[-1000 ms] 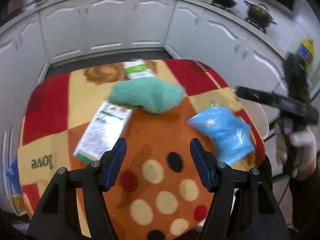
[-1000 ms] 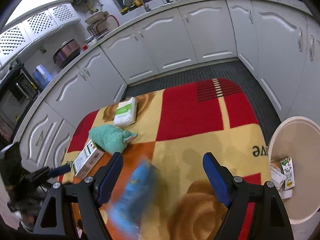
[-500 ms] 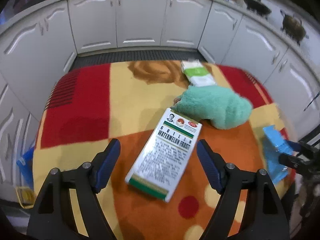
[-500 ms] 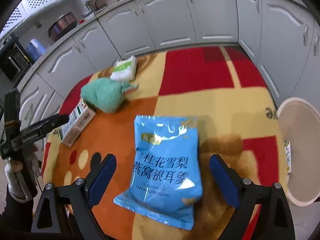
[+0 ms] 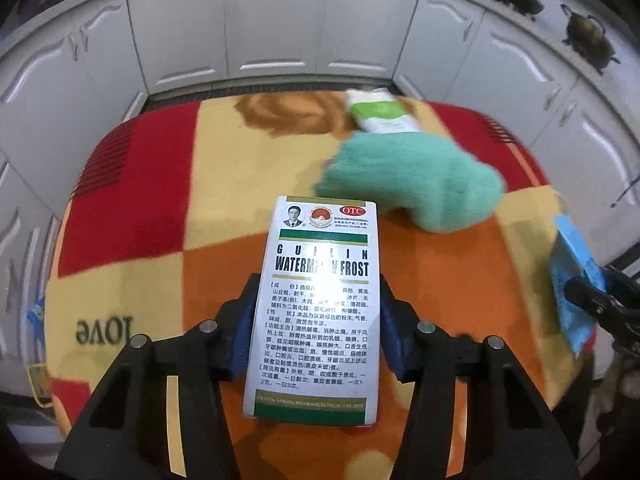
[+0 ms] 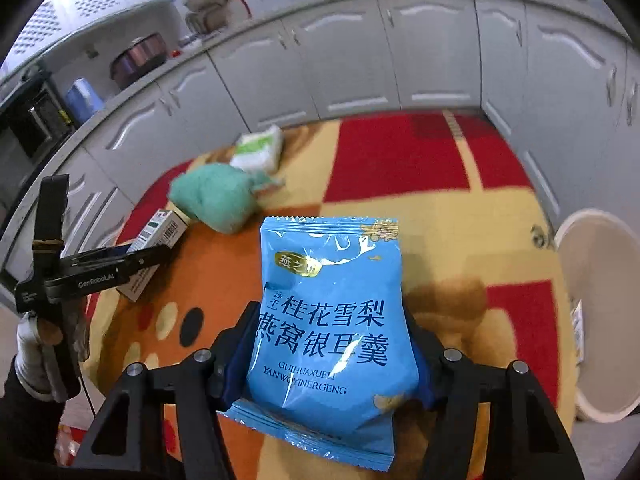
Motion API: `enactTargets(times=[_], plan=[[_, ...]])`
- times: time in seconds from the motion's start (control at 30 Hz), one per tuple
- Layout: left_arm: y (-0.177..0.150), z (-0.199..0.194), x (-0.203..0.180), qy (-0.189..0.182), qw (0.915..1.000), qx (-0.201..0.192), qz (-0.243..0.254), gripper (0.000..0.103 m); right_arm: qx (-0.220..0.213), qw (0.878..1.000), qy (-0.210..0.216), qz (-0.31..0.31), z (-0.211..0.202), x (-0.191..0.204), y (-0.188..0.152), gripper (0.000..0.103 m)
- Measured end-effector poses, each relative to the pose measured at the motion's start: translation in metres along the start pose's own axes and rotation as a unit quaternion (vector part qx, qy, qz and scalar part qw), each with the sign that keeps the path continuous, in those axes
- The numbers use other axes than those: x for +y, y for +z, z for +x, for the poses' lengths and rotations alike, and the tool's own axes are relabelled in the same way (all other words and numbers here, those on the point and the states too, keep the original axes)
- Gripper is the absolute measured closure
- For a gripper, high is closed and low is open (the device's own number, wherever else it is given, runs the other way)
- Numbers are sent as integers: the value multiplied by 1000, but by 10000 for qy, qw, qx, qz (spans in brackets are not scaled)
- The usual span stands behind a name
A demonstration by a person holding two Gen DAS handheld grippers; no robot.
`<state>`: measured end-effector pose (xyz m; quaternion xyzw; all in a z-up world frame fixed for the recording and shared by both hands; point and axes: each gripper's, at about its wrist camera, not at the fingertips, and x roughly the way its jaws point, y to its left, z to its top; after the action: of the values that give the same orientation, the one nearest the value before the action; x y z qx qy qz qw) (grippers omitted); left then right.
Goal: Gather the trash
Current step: 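Carry the box and blue bag over the beige bin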
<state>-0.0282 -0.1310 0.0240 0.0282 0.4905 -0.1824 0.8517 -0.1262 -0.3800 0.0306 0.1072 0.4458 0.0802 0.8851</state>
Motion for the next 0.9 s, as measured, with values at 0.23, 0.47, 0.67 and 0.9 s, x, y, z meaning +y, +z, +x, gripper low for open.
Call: enactTargets(times=[0.23, 0.47, 0.67, 0.9], plan=[[-12, -29, -39, -373, 9990, -207, 95, 53, -220, 9997, 40, -139, -16, 4, 0, 41], [-7, -31, -82, -447, 9982, -266, 310, 54, -415, 9991, -30, -89, -40, -7, -3, 41], [-1, -29, -118, -520, 9960, -366, 621, 54, -572, 9981, -180, 162, -55, -31, -8, 41], [9, -28, -159, -659, 9925, -408, 948, 54, -744, 9958, -398, 355, -78, -58, -13, 41]])
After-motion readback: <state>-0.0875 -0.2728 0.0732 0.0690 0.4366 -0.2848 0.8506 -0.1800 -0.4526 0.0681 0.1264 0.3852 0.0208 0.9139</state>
